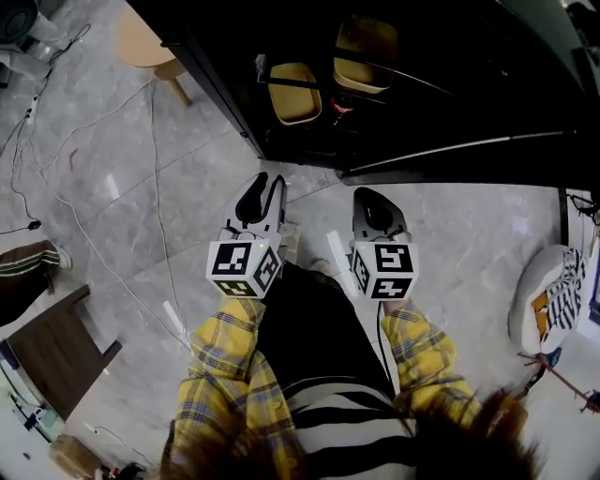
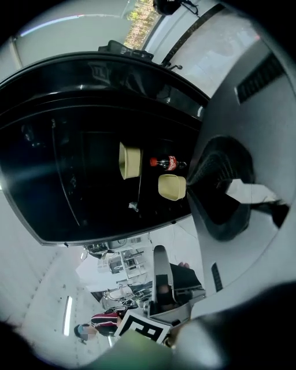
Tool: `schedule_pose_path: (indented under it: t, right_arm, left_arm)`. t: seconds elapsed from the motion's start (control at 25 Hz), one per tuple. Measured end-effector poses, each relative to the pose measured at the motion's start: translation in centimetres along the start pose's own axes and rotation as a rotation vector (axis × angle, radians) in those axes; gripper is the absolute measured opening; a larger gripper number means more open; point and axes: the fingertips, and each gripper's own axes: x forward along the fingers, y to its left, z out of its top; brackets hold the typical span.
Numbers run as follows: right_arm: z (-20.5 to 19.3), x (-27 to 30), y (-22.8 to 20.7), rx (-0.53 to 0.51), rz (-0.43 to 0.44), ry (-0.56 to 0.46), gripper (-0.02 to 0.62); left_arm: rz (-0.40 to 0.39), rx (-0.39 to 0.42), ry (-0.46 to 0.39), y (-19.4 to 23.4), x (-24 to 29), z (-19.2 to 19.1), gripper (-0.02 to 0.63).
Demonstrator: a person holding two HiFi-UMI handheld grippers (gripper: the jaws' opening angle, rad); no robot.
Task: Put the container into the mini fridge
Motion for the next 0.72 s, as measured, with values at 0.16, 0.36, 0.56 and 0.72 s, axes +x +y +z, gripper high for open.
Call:
schedule_pose_path:
  t: [0.16, 0.36, 0.56, 0.72]
  right_arm:
    - [1.3, -1.6, -0.3, 0.005, -0.012, -0.023, 0.028]
    - [2.4, -3.5, -0.6, 0.013, -0.028, -0.041, 0.028]
    - [2.9, -5.4, -0.7, 0.046, -0.033, -0.06, 0.028]
    - [3.3, -6.1, -0.5, 0.091, -0.021, -0.077, 0.028]
  left_arm:
    - [-0.014, 0.05, 0.019, -1.5, -1.4, 1.4, 0.098]
    - [-0.002, 0.06, 0.04, -2.0, -3.4, 2.2, 0.078]
    - [-0.005, 0.066, 0.055, -2.3, -5.0, 3.1, 0.075]
    - [0.011, 0.115, 0.054, -2.5, -6.0, 4.7, 0.075]
